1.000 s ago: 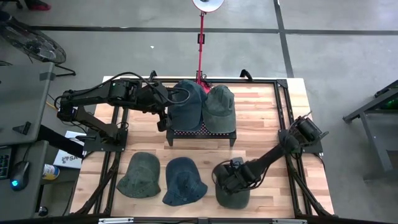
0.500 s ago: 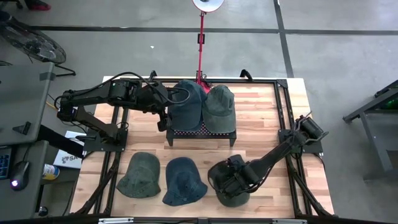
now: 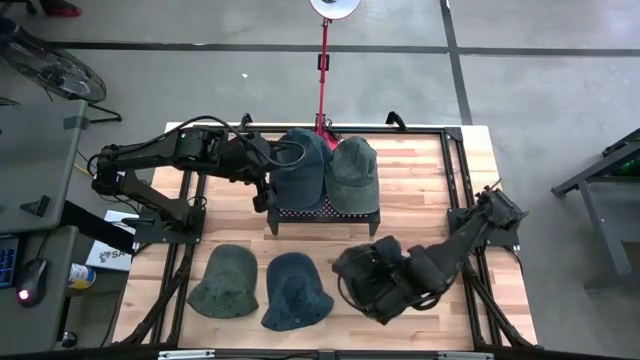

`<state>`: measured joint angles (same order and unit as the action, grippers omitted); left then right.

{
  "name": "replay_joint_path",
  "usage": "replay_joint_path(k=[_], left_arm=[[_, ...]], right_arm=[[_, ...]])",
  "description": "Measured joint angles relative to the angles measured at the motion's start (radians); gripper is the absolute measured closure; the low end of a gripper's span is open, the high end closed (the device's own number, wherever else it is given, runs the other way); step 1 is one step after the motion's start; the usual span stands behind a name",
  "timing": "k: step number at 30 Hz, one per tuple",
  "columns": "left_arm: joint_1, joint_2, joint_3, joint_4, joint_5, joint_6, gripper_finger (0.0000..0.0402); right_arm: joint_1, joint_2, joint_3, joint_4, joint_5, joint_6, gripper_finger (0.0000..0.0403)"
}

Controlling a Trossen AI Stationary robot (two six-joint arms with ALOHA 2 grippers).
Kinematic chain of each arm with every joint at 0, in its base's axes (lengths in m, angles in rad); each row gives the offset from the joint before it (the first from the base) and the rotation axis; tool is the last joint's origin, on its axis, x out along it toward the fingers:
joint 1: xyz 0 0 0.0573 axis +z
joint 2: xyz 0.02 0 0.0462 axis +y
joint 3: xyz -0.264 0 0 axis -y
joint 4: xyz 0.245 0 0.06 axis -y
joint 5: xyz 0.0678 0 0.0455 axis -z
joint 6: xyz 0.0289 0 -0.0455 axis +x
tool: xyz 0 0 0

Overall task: Pick & Place hat
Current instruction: Stack the left gray cap on top of the gray cap on the shelf

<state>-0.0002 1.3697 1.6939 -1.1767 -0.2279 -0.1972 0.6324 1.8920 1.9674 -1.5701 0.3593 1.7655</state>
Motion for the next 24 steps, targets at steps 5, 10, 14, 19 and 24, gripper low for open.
replay_joint_path(k=[5,10,14,19,24], left_arm=[[0.0,0.0,0.0,0.008,0.0,-0.017,0.0112],[0.0,0.0,0.0,0.049,0.0,-0.017,0.0112],[0.0,0.0,0.0,0.089,-0.014,-0.017,0.0112],[0.0,0.0,0.0,0.158,-0.053,-0.015,0.0112],[0.0,0.0,0.0,0.251,-0.132,0.09,0.0112]], right_arm=[[-0.012,-0.04,0.058,-0.001,0.146,-0.107,0.0403],[-0.046,-0.088,0.067,0.001,0.246,-0.207,0.0403],[-0.071,-0.142,0.066,-0.001,0.312,-0.277,0.0402],[-0.108,-0.204,0.066,-0.001,0.391,-0.32,0.0402],[-0.18,-0.272,0.066,-0.001,0.461,-0.361,0.0402]])
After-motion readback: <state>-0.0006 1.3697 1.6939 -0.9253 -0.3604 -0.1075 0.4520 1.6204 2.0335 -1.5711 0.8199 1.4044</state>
